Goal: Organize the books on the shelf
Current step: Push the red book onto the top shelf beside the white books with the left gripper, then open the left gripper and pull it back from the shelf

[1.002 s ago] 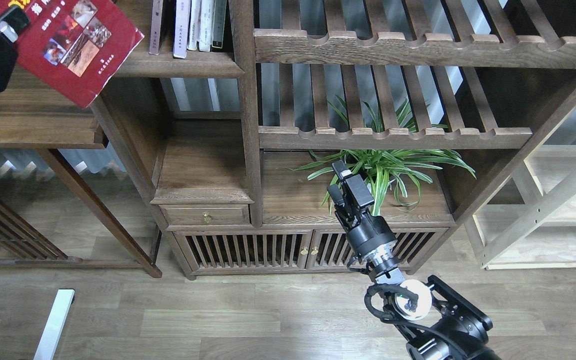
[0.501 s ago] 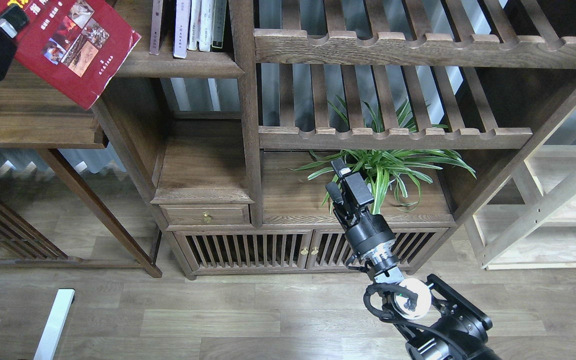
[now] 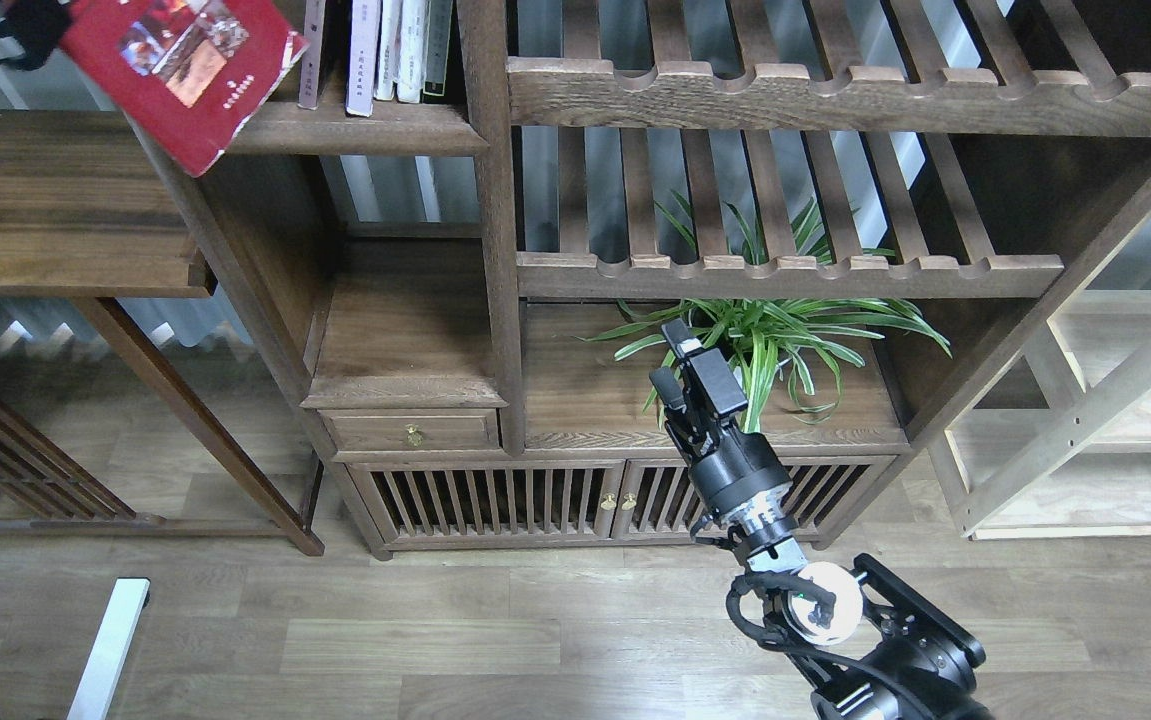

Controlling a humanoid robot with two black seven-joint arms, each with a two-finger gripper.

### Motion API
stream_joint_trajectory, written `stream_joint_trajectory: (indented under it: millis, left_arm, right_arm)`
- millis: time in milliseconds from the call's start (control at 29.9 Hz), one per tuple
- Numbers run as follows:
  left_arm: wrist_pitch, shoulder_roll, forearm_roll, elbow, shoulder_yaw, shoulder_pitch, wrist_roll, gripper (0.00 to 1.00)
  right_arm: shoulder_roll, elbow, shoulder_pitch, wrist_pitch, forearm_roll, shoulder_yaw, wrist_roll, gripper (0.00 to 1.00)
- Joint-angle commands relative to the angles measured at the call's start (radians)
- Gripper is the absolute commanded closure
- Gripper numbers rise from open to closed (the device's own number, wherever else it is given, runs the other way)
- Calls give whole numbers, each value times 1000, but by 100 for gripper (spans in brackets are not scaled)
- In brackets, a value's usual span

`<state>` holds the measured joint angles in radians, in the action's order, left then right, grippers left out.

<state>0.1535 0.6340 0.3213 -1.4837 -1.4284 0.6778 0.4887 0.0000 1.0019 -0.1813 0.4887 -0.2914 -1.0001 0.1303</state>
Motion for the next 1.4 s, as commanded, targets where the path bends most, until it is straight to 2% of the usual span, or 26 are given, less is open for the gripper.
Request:
stream_joint_trajectory:
  millis: [0,167,334,468,768,1370]
  left_arm:
    - [-34,3,-7,43,87,93,0,97]
    - [-77,9,-34,91,169,187,0,97]
    - [-106,35,-67,108,230,232,0,97]
    - [-108,44,-70,144,250,262,0,97]
    - [-94,21,-68,290,365,437,0,98]
    - [-78,-177,36,526,430,589,0,98]
  right_arm:
    - [0,6,8,0,0,-5,0,1]
    - [0,11,22,0,0,-6,0,1]
    - [0,11,31,0,0,-6,0,1]
    - [0,14,33,0,-2,-6,0,1]
    - [0,29,46,0,0,-8,0,1]
    - [0,34,83,0,-2,-15,2,1]
